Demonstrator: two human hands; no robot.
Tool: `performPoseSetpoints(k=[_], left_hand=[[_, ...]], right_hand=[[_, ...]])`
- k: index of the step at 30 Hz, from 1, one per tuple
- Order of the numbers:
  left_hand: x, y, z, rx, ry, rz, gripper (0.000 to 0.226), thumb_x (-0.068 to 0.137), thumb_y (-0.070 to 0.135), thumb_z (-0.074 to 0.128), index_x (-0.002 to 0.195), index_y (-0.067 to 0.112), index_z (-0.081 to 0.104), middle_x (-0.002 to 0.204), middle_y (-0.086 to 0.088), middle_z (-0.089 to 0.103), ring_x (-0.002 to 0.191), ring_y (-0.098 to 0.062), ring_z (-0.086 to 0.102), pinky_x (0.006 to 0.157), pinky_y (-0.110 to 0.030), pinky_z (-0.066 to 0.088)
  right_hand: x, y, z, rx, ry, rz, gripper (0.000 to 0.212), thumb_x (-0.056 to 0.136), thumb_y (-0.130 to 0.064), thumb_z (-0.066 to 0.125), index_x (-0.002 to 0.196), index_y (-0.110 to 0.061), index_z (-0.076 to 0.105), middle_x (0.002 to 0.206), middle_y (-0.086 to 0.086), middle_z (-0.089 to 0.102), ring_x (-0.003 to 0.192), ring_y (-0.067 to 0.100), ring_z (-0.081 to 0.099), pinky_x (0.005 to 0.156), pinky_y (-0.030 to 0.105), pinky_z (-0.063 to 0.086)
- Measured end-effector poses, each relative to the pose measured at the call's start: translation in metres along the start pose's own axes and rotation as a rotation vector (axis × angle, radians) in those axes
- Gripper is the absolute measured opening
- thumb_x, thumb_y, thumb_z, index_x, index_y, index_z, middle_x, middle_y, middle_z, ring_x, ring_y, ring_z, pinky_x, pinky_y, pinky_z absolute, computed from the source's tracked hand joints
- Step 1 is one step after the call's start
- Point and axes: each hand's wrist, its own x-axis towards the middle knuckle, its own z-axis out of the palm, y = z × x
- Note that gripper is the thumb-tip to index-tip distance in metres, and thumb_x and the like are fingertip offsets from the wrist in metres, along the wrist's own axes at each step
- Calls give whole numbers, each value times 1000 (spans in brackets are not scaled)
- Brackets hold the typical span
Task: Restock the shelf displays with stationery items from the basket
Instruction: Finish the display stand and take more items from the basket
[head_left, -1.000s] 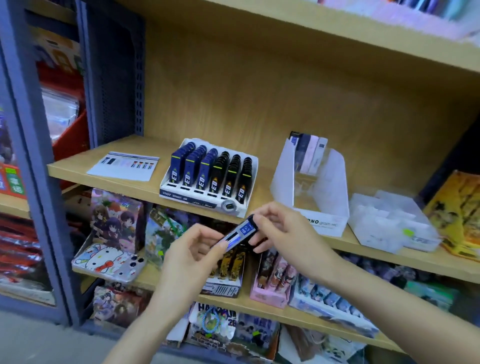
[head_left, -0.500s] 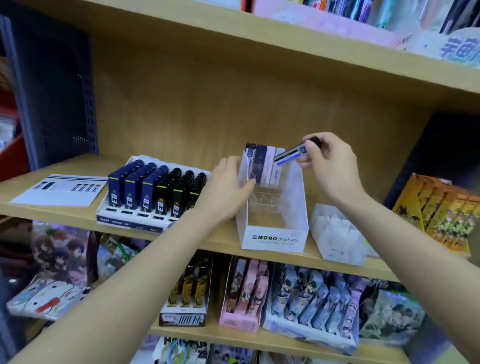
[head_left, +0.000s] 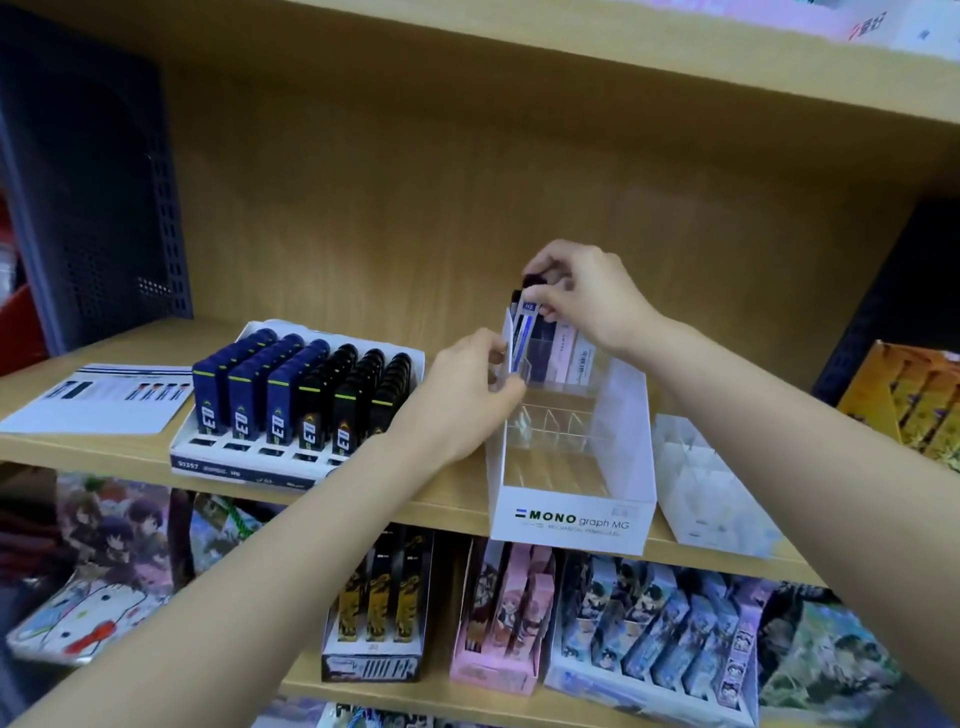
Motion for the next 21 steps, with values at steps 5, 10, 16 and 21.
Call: performPoseSetpoints(k=[5, 10, 16, 21], left_hand=[[-20, -2, -12, 415, 120, 252, 23, 95, 33, 48, 110, 15, 53, 107, 5, 56, 99, -15, 51, 80, -25, 37], [-46, -11, -24, 650, 139, 377, 33, 87, 36, 37, 89, 12, 59, 82, 0, 58, 74, -20, 53, 68, -25, 28], [-111, -21, -25, 752, 24, 383, 26, 85, 30, 39, 84, 14, 59, 81, 1, 56, 73, -21, 51, 69, -31, 30], [-175, -40, 2, 751, -72, 436, 18, 82, 26, 44, 78, 15, 58, 74, 0, 50, 67, -22, 46, 66, -33, 29]], right_hand=[[-1, 4, 8, -200, -16, -46, 16, 85, -13, 69, 101, -13, 66, 104, 4, 55, 73, 11, 58, 71, 17, 47], [-19, -6, 8, -371, 73, -79, 25, 93, -17, 55, 118, -17, 57, 119, 0, 51, 90, 15, 57, 72, 28, 43], [-83, -15, 10, -476, 186, -154, 22, 99, -20, 41, 112, -12, 58, 112, 3, 53, 103, 22, 49, 75, 36, 41], [-165, -5, 24, -501, 177, -309, 25, 93, -22, 40, 94, -9, 61, 89, 4, 57, 80, 25, 56, 61, 29, 41]])
